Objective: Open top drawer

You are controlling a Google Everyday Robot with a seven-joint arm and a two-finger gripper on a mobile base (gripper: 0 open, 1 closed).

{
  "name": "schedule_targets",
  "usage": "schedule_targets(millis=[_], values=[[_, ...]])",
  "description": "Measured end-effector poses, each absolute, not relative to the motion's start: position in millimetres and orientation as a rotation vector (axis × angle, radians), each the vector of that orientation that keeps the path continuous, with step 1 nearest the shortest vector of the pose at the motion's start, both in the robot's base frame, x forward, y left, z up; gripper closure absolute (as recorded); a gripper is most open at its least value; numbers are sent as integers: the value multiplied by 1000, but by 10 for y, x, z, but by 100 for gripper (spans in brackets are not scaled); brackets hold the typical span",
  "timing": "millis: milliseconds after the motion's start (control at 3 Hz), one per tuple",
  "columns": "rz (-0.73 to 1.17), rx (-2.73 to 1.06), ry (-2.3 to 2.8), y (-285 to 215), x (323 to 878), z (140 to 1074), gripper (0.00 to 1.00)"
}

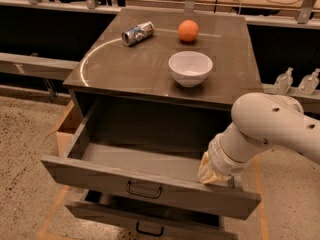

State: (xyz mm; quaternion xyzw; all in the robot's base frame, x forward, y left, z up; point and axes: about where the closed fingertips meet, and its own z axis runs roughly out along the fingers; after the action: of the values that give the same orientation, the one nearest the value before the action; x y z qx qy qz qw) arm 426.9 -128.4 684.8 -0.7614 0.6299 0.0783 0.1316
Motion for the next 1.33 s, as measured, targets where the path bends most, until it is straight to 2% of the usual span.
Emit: schedule_targets(millis=[333, 667, 1333], values=[[359, -2275, 1821, -1288, 3816, 6917, 100], [404, -2276, 1814, -1275, 3676, 7007, 100], [346, -2205, 1829, -1284, 3832, 7157, 100]])
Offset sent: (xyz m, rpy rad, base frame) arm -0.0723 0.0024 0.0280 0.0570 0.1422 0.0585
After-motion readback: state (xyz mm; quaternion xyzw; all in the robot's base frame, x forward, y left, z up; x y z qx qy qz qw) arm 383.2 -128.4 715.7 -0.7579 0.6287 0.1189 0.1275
